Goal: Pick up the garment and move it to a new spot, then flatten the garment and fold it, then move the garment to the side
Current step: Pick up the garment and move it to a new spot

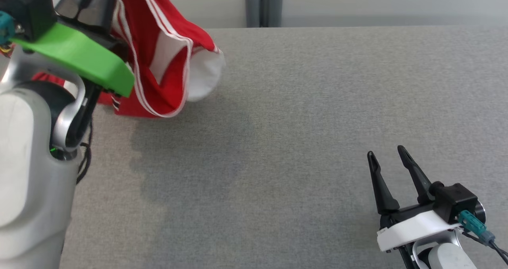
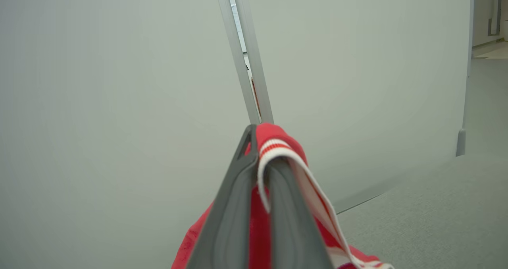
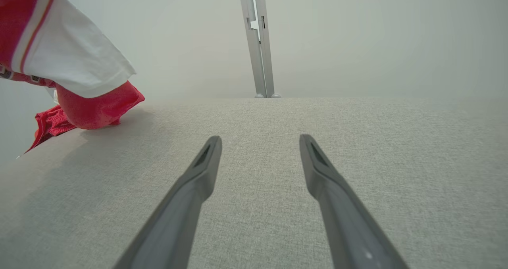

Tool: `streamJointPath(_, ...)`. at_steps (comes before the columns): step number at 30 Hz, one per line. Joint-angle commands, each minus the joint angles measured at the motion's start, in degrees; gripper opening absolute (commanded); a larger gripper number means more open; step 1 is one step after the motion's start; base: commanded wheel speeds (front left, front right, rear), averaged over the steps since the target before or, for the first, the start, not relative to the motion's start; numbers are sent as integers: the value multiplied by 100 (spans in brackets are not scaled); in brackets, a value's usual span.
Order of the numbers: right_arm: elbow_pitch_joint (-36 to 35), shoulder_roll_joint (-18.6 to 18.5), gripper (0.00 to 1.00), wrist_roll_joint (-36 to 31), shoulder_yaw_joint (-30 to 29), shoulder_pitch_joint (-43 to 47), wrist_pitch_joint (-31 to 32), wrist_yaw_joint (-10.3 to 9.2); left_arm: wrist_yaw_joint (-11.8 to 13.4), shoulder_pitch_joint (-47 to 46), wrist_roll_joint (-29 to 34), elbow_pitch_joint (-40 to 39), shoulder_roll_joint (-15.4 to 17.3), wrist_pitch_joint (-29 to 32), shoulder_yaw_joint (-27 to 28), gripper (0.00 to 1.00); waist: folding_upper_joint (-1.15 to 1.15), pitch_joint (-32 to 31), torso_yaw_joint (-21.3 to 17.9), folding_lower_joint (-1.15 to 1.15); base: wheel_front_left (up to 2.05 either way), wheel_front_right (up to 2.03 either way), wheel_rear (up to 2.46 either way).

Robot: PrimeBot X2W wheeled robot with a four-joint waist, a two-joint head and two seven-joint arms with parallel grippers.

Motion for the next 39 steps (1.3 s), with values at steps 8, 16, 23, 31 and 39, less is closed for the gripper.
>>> streamJointPath(8, -31, 74, 100, -20, -63, 92, -18, 0, 256, 359, -875, -1896, -354, 1140, -225, 0, 0, -261, -1248, 0, 0, 0, 0)
streamJointPath(16, 16, 191, 100, 44, -33, -66, -18, 0, 298, 682, -1051, -961, -762, 1250, -810, 0, 0, -2, -1934, 0, 0, 0, 0)
streamJointPath(23, 75, 267, 100, 77, 52, -209, -18, 0, 317, 835, -594, 1749, -1146, -15, -1052, 0, 0, 215, -2416, 0, 0, 0, 0)
streamJointPath(31, 129, 277, 100, 36, 73, -206, -18, 0, 265, 653, -300, 4441, -1431, -1692, -1152, 100, 0, 173, -2534, 0, 0, 0, 0)
streamJointPath(39, -100, 114, 100, -172, -205, 116, -19, 0, 564, 1176, -343, 4438, -1606, -2806, -1027, 100, 0, -304, -2005, 0, 0, 0, 0)
